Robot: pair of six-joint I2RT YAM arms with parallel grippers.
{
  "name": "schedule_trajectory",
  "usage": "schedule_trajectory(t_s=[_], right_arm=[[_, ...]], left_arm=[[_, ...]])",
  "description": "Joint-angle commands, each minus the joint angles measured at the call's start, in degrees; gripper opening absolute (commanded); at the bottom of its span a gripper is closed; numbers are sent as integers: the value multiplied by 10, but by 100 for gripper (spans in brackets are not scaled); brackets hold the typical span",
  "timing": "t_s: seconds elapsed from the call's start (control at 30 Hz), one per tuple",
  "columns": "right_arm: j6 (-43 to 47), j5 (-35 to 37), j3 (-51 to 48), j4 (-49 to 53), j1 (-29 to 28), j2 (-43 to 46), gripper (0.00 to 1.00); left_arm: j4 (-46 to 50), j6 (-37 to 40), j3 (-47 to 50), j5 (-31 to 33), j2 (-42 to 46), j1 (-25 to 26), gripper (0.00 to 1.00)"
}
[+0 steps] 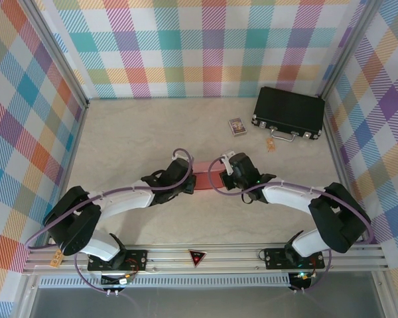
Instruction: Fold the paper box
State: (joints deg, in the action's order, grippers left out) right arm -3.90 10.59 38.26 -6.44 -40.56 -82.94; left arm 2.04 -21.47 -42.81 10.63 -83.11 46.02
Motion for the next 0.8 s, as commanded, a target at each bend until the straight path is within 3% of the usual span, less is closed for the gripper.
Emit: schedule_trajectory(t_s=[0.0,0.43,0.63,0.77], right_arm=[[-13,2,-12,-3,-15,14,21],[-44,17,-30,56,-33,34,32],[-49,12,-34,95,-34,75,48],[-54,9,-41,129,-35,111,52]], left_arm=[[-26,-12,20,0,21,13,24],[-20,-39,79,7,83,23,33],[3,-31,97,10,148,25,44],[31,-26,119,11,207,27,49]])
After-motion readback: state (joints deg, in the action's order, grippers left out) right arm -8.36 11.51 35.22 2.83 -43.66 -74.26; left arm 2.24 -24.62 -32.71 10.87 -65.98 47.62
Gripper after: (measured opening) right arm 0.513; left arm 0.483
